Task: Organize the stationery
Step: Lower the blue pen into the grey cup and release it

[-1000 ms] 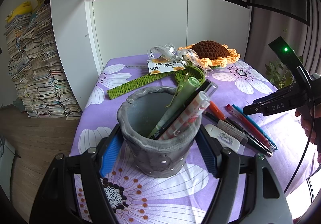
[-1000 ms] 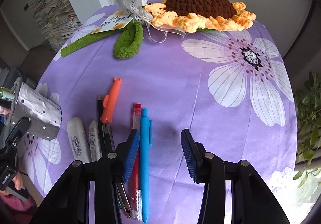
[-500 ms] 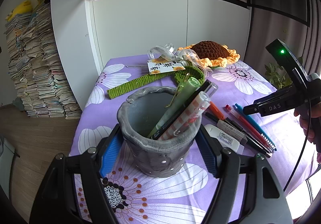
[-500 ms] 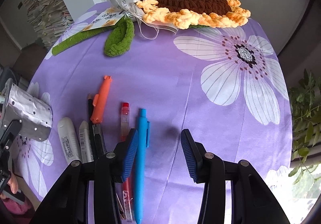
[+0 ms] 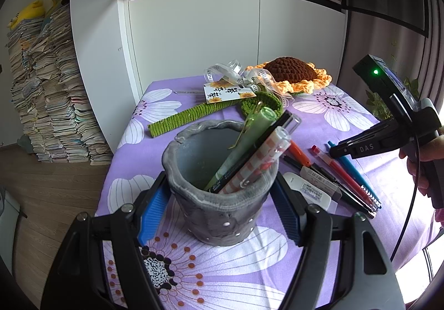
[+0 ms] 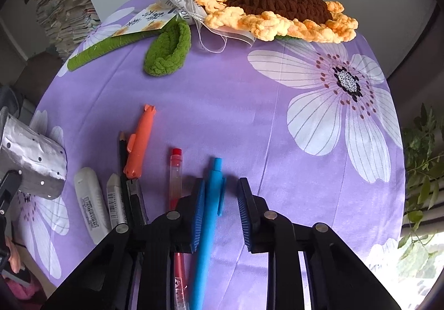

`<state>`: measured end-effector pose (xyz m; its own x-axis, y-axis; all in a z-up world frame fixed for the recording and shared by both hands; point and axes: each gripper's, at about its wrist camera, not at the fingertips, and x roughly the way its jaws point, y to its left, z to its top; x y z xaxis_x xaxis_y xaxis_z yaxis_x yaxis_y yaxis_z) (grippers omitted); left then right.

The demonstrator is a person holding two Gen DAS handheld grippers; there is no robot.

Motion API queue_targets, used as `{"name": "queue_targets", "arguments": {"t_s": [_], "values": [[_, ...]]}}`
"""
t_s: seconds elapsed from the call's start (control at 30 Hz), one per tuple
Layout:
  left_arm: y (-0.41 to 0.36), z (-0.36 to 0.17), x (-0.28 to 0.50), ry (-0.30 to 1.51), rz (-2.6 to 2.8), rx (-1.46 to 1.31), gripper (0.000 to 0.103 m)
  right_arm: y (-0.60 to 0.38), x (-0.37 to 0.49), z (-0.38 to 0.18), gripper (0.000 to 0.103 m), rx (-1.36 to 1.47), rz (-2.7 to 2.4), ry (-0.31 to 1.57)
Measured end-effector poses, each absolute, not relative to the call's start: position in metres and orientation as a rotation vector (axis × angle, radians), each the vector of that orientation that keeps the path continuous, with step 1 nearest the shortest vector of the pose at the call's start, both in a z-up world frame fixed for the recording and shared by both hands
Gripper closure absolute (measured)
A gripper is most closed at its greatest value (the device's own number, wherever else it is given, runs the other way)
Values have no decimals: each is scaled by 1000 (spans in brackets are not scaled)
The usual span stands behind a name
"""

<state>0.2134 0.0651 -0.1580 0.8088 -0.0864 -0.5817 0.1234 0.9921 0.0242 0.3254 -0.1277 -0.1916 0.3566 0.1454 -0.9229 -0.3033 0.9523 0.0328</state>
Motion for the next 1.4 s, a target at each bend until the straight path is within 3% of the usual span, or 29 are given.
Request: {"name": "queue_targets", "arguments": {"t_s": [0.07,0.3,0.57,0.83,1.03,1.4], "values": [[65,-158,213,618,-112,61,32,-127,329,-192,89,-159,293,1170],[65,-158,213,616,-114,63,32,-135,321,-155,89,-53,323,1079],[64,-158,212,604,-107,56,32,-113,282,-63,89,40,518,806],[60,-159,206,590,-113,83,32,-56,265,-16,89,32,723,586],[58,-158,205,589,-118,103,32,-18,274,-16,89,102,871,516],[65,-159,205,591,-137,76,32,-17,307,-65,89,255,953,609]]}}
